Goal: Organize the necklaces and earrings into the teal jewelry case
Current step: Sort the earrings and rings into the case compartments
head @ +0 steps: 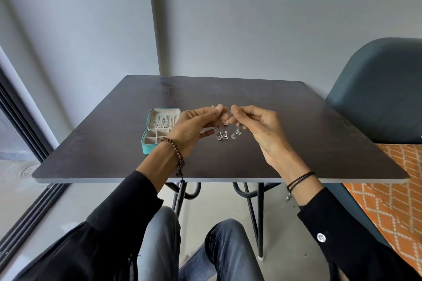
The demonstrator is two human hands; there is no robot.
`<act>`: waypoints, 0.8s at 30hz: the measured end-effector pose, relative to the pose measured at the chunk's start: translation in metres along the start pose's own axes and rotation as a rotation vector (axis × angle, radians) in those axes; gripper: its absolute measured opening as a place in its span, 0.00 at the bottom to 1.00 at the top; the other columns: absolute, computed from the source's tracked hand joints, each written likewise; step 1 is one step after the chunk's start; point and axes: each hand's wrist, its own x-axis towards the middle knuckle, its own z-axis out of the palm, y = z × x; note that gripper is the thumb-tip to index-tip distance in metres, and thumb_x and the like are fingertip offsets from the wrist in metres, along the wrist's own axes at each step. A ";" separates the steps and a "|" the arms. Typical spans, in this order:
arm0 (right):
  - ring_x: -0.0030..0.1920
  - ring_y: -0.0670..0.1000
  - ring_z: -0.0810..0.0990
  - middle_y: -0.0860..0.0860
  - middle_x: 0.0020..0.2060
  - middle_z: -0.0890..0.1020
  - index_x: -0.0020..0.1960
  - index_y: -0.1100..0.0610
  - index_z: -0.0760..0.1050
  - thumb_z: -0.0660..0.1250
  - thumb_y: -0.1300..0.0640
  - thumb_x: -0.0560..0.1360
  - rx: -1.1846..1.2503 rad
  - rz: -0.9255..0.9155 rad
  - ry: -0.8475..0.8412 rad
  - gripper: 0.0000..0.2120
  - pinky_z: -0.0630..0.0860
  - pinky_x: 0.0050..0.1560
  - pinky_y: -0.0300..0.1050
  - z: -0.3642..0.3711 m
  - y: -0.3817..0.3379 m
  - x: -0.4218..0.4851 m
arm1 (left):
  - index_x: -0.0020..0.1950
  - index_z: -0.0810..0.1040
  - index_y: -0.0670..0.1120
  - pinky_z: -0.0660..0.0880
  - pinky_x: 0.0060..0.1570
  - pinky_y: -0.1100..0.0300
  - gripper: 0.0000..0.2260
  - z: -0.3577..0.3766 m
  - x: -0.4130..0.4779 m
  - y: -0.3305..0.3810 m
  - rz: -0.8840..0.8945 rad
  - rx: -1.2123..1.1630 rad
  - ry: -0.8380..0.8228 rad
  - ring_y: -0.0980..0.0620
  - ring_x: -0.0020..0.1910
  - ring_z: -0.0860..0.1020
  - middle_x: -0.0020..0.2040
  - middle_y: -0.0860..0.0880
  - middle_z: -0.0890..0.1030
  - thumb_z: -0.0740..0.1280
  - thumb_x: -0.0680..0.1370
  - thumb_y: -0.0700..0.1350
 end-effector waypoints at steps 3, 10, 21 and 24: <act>0.44 0.44 0.85 0.55 0.41 0.87 0.50 0.65 0.83 0.72 0.55 0.77 -0.010 0.002 -0.009 0.12 0.75 0.45 0.31 0.013 0.000 0.000 | 0.56 0.83 0.42 0.74 0.51 0.63 0.13 -0.006 -0.004 -0.001 0.032 0.035 0.024 0.57 0.46 0.80 0.46 0.50 0.84 0.68 0.79 0.50; 0.50 0.48 0.86 0.53 0.43 0.88 0.50 0.60 0.85 0.73 0.52 0.77 -0.042 0.040 -0.002 0.11 0.77 0.59 0.42 0.043 0.005 -0.004 | 0.55 0.80 0.35 0.74 0.37 0.71 0.11 -0.020 -0.015 -0.007 0.143 0.101 0.201 0.61 0.37 0.82 0.41 0.48 0.84 0.64 0.83 0.42; 0.49 0.51 0.87 0.56 0.45 0.88 0.54 0.60 0.84 0.54 0.37 0.83 0.026 0.226 -0.051 0.30 0.76 0.52 0.42 0.084 -0.003 0.008 | 0.58 0.83 0.41 0.75 0.57 0.56 0.15 -0.072 -0.030 0.012 0.004 -0.016 0.240 0.51 0.55 0.84 0.52 0.46 0.86 0.62 0.83 0.49; 0.52 0.51 0.87 0.55 0.48 0.88 0.56 0.60 0.83 0.50 0.35 0.83 0.043 0.230 -0.110 0.33 0.76 0.57 0.45 0.095 -0.004 0.014 | 0.58 0.83 0.45 0.70 0.61 0.54 0.17 -0.087 -0.031 0.018 -0.022 0.021 0.240 0.54 0.58 0.81 0.53 0.50 0.86 0.58 0.83 0.52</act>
